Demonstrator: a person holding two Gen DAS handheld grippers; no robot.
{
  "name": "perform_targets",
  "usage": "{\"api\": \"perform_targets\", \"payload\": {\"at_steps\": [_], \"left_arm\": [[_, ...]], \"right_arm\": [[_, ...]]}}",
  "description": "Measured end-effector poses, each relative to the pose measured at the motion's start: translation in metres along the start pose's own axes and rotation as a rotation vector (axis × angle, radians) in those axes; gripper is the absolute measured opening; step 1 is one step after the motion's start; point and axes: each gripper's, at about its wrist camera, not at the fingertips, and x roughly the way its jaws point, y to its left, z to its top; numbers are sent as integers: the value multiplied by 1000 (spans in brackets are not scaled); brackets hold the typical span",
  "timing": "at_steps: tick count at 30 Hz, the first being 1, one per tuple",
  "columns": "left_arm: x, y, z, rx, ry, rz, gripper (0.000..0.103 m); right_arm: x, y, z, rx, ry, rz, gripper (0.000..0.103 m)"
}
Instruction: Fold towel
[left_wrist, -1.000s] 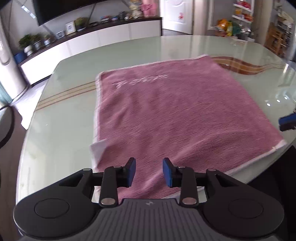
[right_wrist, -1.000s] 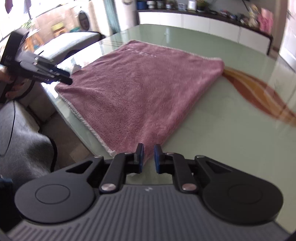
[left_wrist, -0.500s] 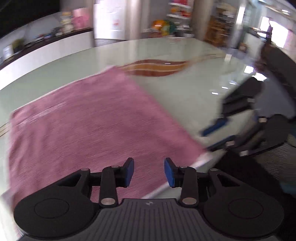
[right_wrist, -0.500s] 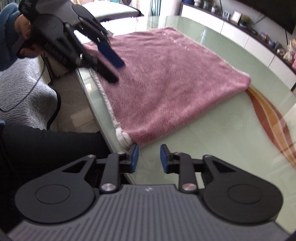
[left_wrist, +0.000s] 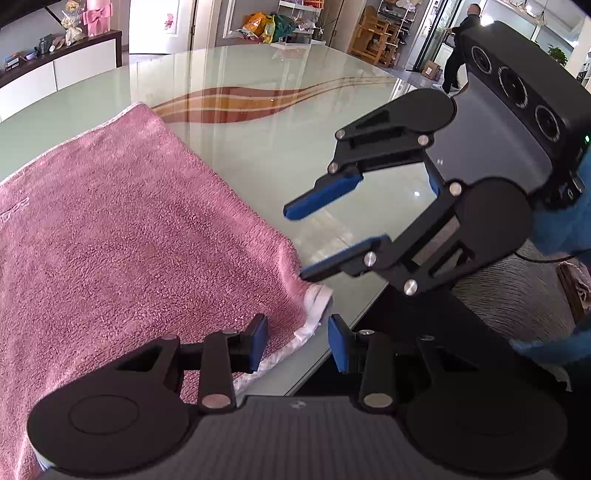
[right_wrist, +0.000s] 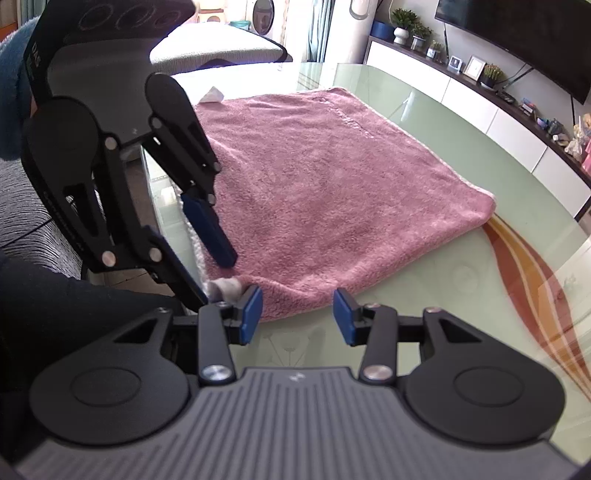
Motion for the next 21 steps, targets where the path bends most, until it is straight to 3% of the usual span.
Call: {"api": "perform_targets", "payload": {"at_steps": [6, 13, 17, 21], "left_arm": [[7, -8, 4, -6, -31, -38, 47], [17, -20, 3, -42, -45, 74, 45], [21, -23, 6, -31, -31, 147, 16], [19, -9, 10, -110, -18, 119, 7]], "right_arm": [[6, -6, 3, 20, 17, 16, 46], [13, -10, 6, 43, 4, 36, 46], [11, -14, 4, 57, -8, 36, 46], [6, -22, 2, 94, -34, 24, 46]]}}
